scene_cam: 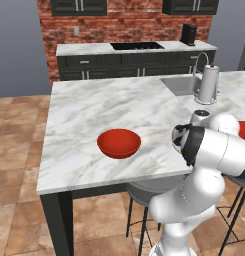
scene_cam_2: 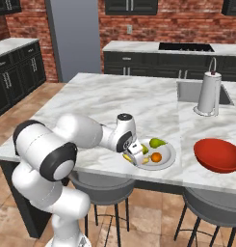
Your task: Take the fruits from the plate on the dining counter and place two fruits in each bowl.
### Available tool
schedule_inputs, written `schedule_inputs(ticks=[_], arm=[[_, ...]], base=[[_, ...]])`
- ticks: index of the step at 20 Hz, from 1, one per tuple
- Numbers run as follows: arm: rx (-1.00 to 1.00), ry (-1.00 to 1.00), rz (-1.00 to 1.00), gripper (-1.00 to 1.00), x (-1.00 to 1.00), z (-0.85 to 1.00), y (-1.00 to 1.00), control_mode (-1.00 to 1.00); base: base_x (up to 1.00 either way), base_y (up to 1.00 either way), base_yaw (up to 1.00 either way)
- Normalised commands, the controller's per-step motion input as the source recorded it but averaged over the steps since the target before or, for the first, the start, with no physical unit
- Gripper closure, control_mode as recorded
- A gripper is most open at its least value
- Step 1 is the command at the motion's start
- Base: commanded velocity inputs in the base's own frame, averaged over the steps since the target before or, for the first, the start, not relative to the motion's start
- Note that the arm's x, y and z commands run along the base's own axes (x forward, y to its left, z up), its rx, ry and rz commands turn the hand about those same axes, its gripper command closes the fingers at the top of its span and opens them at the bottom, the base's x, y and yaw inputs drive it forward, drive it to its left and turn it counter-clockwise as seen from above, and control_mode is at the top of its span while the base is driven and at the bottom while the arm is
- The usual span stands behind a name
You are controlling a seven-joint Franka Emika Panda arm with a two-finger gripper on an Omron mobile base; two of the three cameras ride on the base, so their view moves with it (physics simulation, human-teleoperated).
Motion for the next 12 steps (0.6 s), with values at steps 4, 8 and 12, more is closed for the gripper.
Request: schedule_inputs(ticks=[4, 8, 12], arm=[[0.00, 0.00, 0.00, -1.00, 0.17, -0.13, -0.02, -1.00], [0.00, 0.00, 0.00, -1.00, 0.15, -0.12, -0.05, -1.00], [0.00, 0.00, 0.00, -1.00, 0.05, -0.14, -0.07, -1.00]], base=[[0.00, 0.00, 0.00], [0.00, 0.00, 0.00], [0.00, 0.00, 0.00]])
